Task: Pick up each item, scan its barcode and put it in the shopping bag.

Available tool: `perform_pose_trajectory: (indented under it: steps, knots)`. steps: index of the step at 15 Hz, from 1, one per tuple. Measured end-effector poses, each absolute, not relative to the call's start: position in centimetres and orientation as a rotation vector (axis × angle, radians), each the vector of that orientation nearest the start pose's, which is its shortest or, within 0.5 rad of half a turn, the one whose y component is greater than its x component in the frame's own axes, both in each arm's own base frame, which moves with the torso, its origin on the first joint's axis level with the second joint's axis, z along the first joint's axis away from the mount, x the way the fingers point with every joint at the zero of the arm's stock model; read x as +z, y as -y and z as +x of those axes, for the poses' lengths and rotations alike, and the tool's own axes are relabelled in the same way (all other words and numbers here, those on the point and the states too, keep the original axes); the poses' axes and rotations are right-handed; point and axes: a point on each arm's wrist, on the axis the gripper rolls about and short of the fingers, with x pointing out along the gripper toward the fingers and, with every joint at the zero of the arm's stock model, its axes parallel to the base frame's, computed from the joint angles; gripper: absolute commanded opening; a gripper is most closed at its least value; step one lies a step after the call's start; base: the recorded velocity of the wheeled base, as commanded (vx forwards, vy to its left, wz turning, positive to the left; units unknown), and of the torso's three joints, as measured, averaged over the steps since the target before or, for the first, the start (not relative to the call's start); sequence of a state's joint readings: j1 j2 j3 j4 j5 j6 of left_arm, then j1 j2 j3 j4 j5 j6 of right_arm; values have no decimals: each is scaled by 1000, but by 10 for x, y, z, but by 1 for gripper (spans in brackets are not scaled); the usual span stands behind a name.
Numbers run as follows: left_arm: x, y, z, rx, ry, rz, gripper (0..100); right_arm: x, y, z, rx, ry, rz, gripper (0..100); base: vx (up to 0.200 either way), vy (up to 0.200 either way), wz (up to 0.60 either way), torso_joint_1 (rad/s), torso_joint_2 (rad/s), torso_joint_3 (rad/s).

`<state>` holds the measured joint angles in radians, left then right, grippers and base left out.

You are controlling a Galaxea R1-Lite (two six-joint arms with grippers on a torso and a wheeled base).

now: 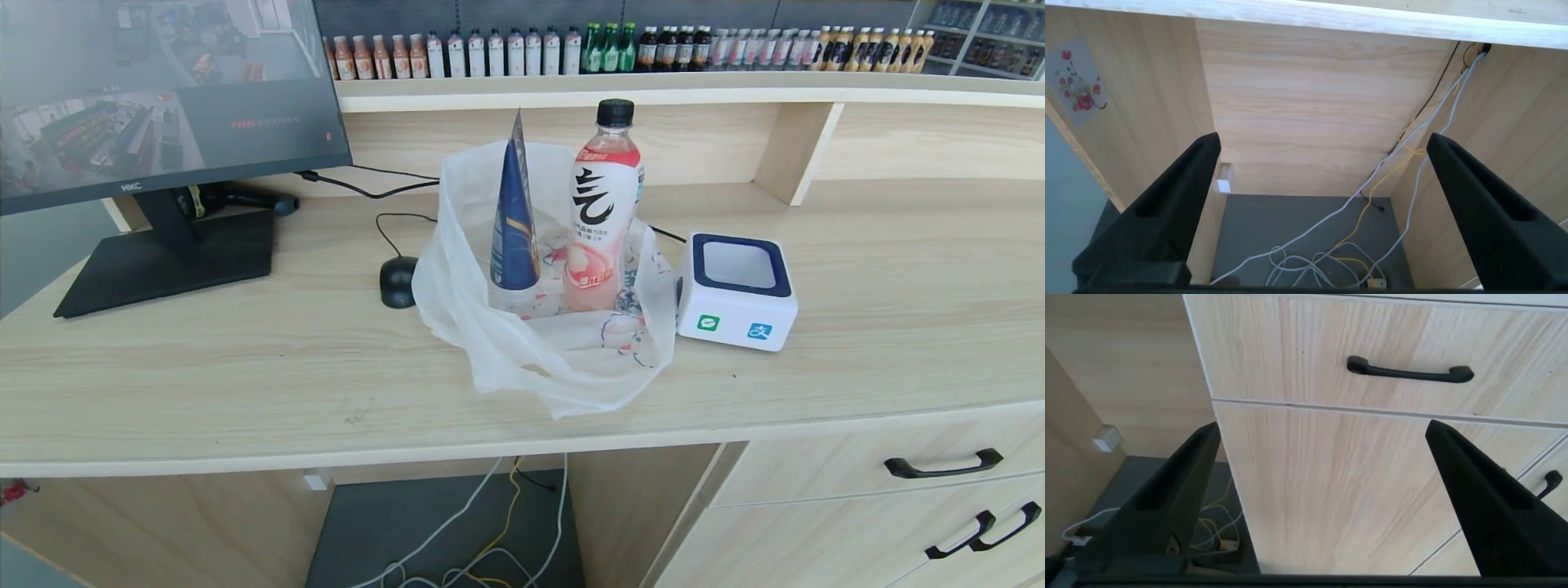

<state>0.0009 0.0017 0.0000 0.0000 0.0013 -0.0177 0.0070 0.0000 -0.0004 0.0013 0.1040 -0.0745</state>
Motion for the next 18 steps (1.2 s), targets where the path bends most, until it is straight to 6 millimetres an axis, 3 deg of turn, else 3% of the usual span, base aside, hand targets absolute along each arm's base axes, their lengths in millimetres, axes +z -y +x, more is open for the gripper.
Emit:
perform_pose_trajectory:
  steps: [7,18]
  knots:
    - [76,0,-23,3,-2,-14,100,75,-2,-23,110,2,-73,100,0,0,0,0,0,0]
    - [76,0,-23,2,-2,-19,100,75,-2,-23,109,3,-73,100,0,-200,0,3,3,1]
